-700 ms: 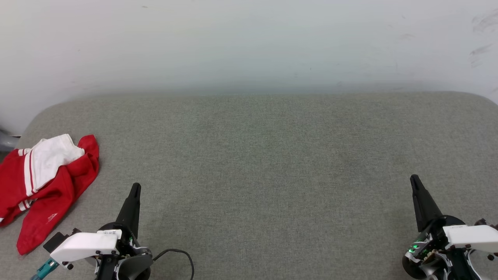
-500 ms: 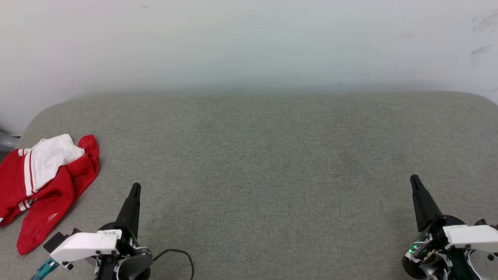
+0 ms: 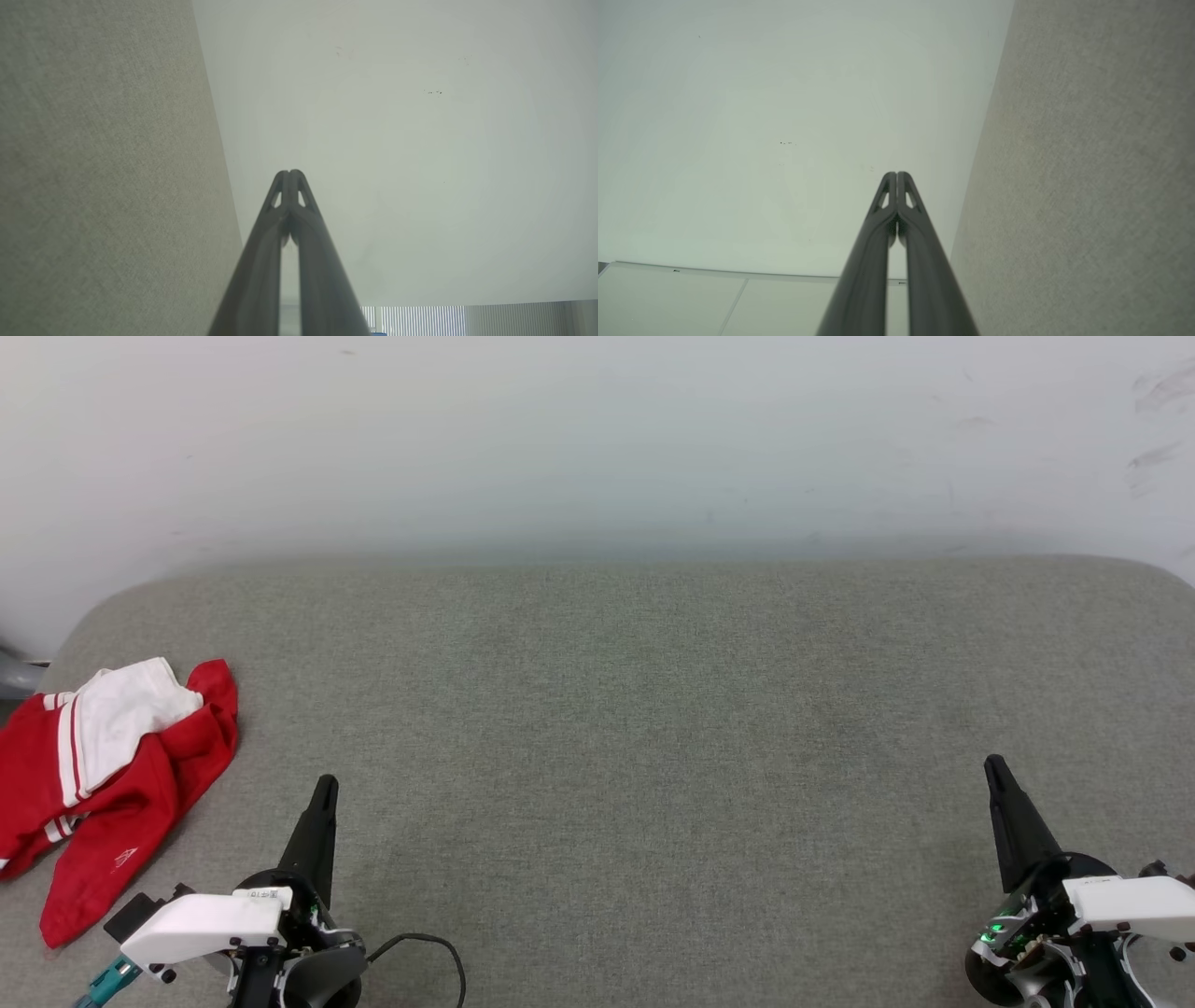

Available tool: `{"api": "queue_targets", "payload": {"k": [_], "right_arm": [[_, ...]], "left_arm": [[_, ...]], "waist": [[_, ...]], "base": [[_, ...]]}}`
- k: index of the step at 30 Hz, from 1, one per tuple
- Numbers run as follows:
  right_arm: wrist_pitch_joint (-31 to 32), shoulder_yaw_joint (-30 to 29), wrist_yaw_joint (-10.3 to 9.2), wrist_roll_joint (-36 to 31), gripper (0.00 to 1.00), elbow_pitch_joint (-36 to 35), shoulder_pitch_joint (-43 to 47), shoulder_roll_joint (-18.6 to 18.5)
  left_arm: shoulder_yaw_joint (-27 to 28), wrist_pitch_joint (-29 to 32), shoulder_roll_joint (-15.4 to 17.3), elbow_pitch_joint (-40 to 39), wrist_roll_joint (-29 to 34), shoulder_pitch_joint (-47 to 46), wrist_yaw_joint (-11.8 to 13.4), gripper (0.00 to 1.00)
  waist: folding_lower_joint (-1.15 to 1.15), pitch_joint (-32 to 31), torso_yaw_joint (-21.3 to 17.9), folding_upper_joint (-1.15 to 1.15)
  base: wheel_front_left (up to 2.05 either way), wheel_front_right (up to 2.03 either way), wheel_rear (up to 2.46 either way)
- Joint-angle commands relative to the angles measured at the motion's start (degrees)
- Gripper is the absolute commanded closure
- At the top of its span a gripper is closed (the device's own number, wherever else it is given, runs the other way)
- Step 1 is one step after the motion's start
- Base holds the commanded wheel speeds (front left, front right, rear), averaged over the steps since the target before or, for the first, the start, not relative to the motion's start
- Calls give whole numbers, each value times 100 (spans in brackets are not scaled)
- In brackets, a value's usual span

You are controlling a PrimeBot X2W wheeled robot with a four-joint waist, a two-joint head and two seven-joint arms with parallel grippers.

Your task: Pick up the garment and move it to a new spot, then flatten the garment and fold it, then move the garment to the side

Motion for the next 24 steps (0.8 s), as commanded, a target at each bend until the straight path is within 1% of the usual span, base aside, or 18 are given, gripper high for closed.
{"api": "queue_targets", "payload": {"k": [1,6,7,8,9,24], "right_arm": [[8,-2,-2,-35,100,9,-70,16],[7,-1,-2,-34,100,9,-71,16],[0,1,0,1,0,16,9,0],[-6,4,0,-3,100,31,24,1],[-1,4,-1,1,0,107,86,4],[-422,255,-1,-199,0,-393,262,-18]], "left_arm": [[13,13,-7,-20,-8,-29,-19,100],[15,12,-7,-20,-8,-29,-19,100],[-2,-1,-1,18,0,5,1,0],[-15,-5,-3,37,3,16,2,100],[-17,-3,-10,111,0,76,2,0],[-490,-422,-7,-261,68,70,-1,0]], "waist": [[0,0,0,0],[0,0,0,0],[0,0,0,0],[0,0,0,0],[0,0,0,0],[0,1,-2,0]], "base": [[0,0,0],[0,0,0],[0,0,0],[0,0,0],[0,0,0],[0,0,0]]}}
